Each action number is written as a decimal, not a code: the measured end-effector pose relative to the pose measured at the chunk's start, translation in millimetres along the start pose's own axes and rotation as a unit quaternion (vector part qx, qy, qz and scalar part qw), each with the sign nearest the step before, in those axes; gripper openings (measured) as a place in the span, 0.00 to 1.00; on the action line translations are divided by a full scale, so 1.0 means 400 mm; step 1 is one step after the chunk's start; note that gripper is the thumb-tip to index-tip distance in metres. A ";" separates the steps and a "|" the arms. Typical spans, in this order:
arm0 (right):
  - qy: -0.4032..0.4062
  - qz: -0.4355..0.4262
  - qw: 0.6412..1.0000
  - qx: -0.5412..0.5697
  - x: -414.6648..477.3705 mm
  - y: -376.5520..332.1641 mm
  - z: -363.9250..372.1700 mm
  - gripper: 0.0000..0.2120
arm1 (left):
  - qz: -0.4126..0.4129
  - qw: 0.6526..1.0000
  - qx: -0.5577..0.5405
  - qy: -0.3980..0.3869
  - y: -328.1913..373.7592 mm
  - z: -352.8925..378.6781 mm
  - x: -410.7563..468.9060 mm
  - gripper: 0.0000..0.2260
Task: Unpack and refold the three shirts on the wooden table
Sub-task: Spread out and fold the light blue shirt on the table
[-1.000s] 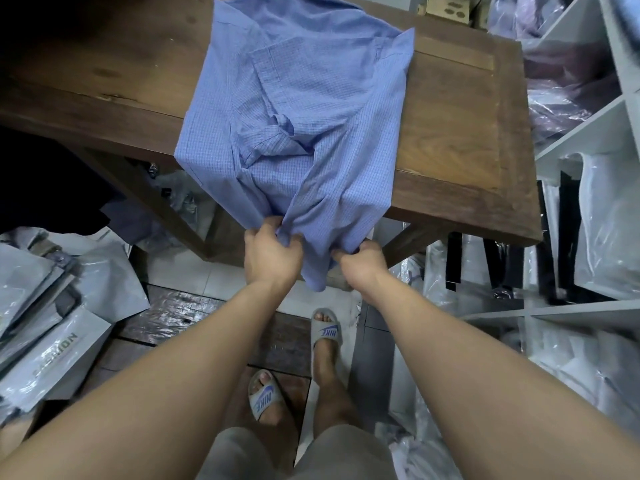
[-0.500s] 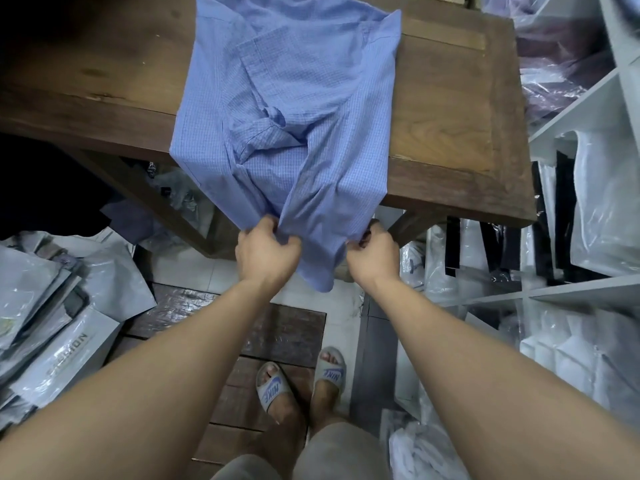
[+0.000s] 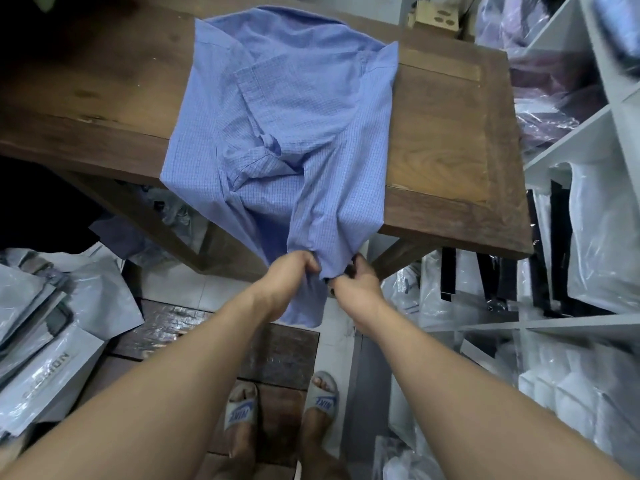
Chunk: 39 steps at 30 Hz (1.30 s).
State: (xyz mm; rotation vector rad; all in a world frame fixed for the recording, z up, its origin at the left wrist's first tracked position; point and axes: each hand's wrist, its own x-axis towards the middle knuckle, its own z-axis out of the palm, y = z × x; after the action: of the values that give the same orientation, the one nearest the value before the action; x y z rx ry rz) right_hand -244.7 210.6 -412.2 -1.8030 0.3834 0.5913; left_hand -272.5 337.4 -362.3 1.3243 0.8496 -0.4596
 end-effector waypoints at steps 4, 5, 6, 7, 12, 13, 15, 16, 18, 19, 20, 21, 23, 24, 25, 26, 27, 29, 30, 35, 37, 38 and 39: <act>0.047 -0.057 0.996 -0.058 -0.039 0.001 -0.003 0.11 | 0.009 1.000 0.016 -0.017 0.012 0.008 0.000 0.09; 0.069 -0.078 0.991 -0.080 -0.053 0.001 -0.009 0.13 | 0.022 0.999 0.047 -0.009 0.018 0.008 -0.008 0.08; 0.090 -0.090 0.987 -0.095 -0.067 0.000 -0.016 0.15 | 0.039 0.996 0.074 0.000 0.023 0.006 -0.012 0.07; 0.106 -0.095 0.984 -0.110 -0.082 -0.001 -0.024 0.17 | 0.062 0.994 0.093 0.011 0.025 0.003 -0.014 0.08; 0.168 -0.083 0.961 -0.205 -0.138 0.019 -0.053 0.19 | 0.149 0.979 0.135 0.028 0.029 -0.010 -0.027 0.07; 0.169 -0.071 0.959 -0.215 -0.146 0.015 -0.053 0.19 | 0.157 0.978 0.139 0.016 0.032 -0.010 -0.037 0.07; 0.156 -0.043 0.962 -0.221 -0.153 0.009 -0.052 0.17 | 0.164 0.978 0.125 0.001 0.039 -0.012 -0.055 0.06; 0.148 -0.032 0.965 -0.212 -0.153 -0.002 -0.050 0.14 | 0.170 0.979 0.113 -0.002 0.040 -0.013 -0.060 0.05; 0.127 -0.020 0.984 -0.124 -0.153 -0.029 -0.042 0.06 | 0.198 0.977 0.084 -0.004 0.041 -0.015 -0.064 0.05; 0.118 -0.020 0.991 -0.068 -0.149 -0.041 -0.038 0.10 | 0.218 0.973 0.075 -0.002 0.039 -0.016 -0.061 0.08; 0.115 -0.024 0.993 -0.023 -0.143 -0.055 -0.034 0.16 | 0.236 0.969 0.076 0.004 0.039 -0.017 -0.059 0.09; 0.119 -0.029 0.992 0.013 -0.134 -0.070 -0.031 0.18 | 0.252 0.964 0.082 0.010 0.039 -0.018 -0.056 0.10; 0.130 -0.044 0.989 0.062 -0.117 -0.104 -0.028 0.14 | 0.267 0.959 0.097 0.019 0.040 -0.020 -0.047 0.06; 0.142 -0.050 0.986 0.065 -0.107 -0.119 -0.029 0.08 | 0.269 0.958 0.100 0.018 0.041 -0.021 -0.043 0.04; 0.153 -0.051 0.985 0.064 -0.098 -0.131 -0.027 0.03 | 0.270 0.957 0.101 0.014 0.042 -0.021 -0.041 0.03; 0.159 -0.047 0.984 0.061 -0.089 -0.135 -0.025 0.05 | 0.266 0.959 0.099 0.008 0.044 -0.020 -0.043 0.03; 0.160 -0.041 0.985 0.056 -0.079 -0.133 -0.022 0.08 | 0.257 0.962 0.095 0.003 0.046 -0.018 -0.045 0.04; 0.169 -0.039 0.984 0.029 -0.072 -0.131 -0.018 0.10 | 0.230 0.969 0.091 -0.004 0.052 -0.018 -0.047 0.05; 0.183 -0.046 0.982 0.008 -0.071 -0.129 -0.018 0.11 | 0.227 0.969 0.094 0.000 0.053 -0.021 -0.045 0.07; 0.283 -0.089 0.943 -0.149 -0.087 -0.118 -0.027 0.12 | 0.277 0.941 0.180 0.074 0.025 -0.037 0.014 0.13; 0.292 -0.118 0.930 -0.188 -0.089 -0.107 -0.028 0.12 | 0.274 0.937 0.197 0.086 0.019 -0.034 0.023 0.12; 0.291 -0.130 0.926 -0.202 -0.091 -0.104 -0.031 0.12 | 0.278 0.934 0.202 0.093 0.032 -0.031 0.010 0.12; 0.287 -0.136 0.923 -0.215 -0.089 -0.097 -0.035 0.12 | 0.280 0.933 0.204 0.100 0.038 -0.030 0.005 0.12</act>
State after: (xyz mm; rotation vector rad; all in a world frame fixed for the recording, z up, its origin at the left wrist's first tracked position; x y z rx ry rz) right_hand -250.1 207.7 -358.0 -2.3994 0.4021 -0.0785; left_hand -263.3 352.6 -354.0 1.9453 0.5102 -0.0433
